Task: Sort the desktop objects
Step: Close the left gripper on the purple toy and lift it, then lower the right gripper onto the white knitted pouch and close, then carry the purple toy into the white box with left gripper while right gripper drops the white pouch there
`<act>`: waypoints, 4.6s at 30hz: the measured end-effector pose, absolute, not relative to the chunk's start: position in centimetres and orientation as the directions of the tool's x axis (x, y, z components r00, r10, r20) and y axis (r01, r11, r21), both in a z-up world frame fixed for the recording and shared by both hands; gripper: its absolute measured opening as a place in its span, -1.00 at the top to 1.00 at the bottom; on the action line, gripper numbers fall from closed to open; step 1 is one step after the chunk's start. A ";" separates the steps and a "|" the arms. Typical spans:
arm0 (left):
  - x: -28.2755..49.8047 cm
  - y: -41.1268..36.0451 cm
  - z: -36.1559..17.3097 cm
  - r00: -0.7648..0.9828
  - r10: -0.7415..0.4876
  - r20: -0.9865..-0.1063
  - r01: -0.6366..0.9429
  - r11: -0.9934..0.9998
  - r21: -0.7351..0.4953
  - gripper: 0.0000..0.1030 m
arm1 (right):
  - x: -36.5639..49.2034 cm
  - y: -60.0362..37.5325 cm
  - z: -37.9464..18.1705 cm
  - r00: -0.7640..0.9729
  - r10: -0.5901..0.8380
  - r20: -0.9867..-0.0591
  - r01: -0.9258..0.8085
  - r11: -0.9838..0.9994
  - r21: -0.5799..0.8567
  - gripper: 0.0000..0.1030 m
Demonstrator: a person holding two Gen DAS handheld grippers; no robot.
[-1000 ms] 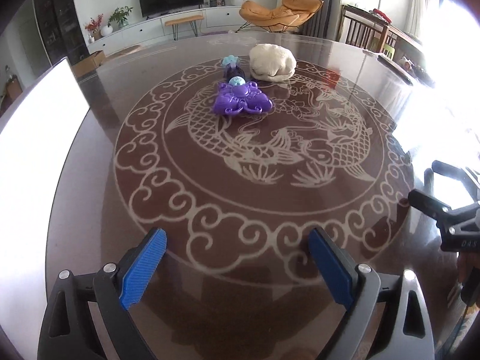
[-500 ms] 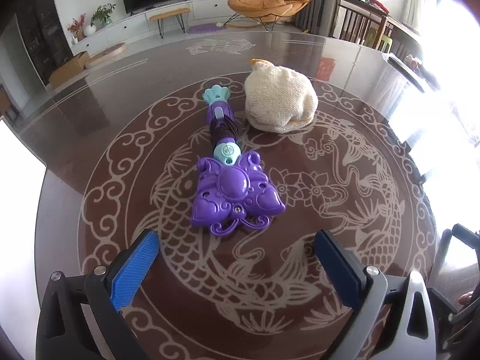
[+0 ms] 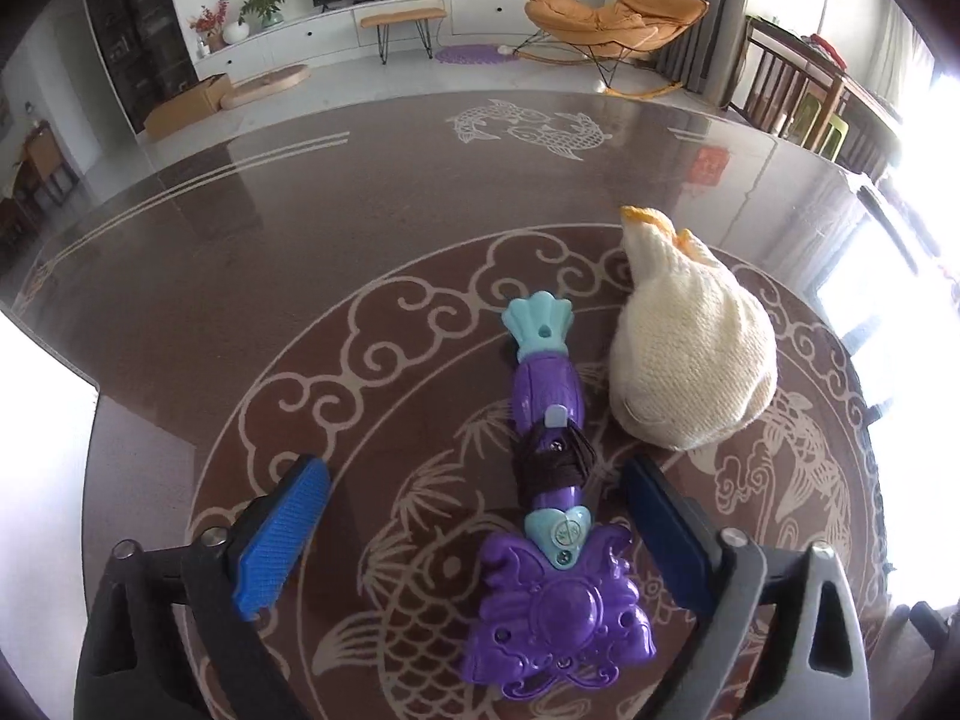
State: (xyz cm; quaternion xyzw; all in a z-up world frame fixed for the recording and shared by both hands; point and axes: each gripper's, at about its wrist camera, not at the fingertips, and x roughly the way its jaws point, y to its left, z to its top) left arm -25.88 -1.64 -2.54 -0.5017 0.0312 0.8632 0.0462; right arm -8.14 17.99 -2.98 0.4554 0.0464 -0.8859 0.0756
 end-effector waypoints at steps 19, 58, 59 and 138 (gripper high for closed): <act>-9.2 -9.1 -2.3 -0.587 0.074 -0.806 -0.070 -0.997 -0.040 0.54 | -8.1 18.0 -3.0 -0.574 -0.092 -0.814 0.177 -0.984 -0.013 -1.00; -6.7 -9.3 -3.0 -0.579 0.050 -0.814 -0.092 -0.996 0.004 -0.85 | -23.7 9.4 1.8 -0.519 -0.210 -0.828 0.153 -0.976 0.152 -1.00; -6.7 -9.3 -3.0 -0.579 0.050 -0.814 -0.092 -0.996 0.004 -0.85 | -25.0 8.5 1.9 -0.515 -0.207 -0.832 0.141 -0.978 0.156 -1.00; 11.9 -38.8 13.6 -0.775 -0.038 -0.631 0.212 -0.956 -0.203 0.58 | 4.0 -23.7 13.6 -0.260 -0.652 -0.712 0.871 -0.476 0.117 0.08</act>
